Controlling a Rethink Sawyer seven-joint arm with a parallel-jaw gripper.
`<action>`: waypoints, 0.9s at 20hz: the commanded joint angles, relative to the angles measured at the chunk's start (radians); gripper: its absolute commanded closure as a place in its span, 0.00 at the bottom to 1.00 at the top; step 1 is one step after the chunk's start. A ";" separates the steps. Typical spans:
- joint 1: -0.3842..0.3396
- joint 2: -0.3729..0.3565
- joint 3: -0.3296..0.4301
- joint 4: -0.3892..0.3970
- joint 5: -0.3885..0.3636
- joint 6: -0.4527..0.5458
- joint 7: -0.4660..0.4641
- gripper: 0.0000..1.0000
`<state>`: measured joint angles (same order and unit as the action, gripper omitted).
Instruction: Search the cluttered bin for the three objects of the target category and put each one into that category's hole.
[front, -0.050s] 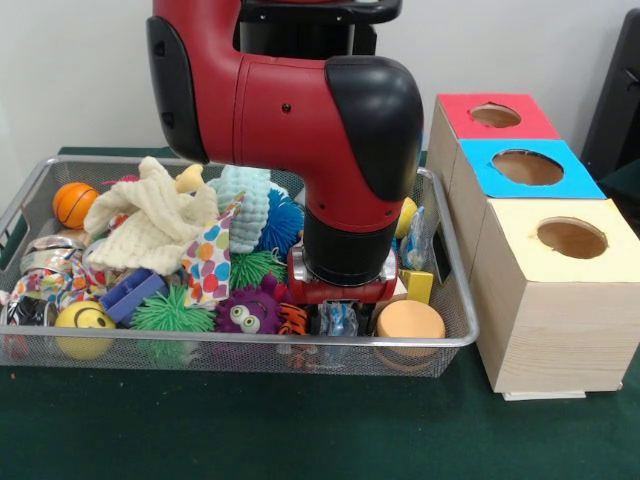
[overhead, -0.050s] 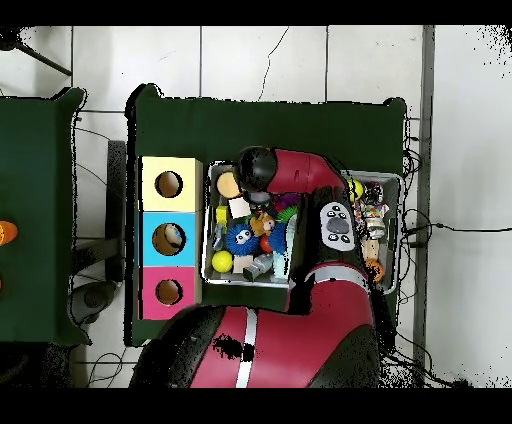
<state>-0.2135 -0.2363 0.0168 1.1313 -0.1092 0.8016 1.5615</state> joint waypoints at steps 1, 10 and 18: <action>-0.038 0.074 0.014 0.071 -0.079 -0.131 0.054 1.00; -0.022 0.075 -0.009 0.065 -0.085 -0.116 0.071 0.00; -0.030 0.088 0.005 0.051 -0.080 -0.120 0.058 0.00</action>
<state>-0.2131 -0.2367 0.0132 1.1316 -0.1088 0.7990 1.5615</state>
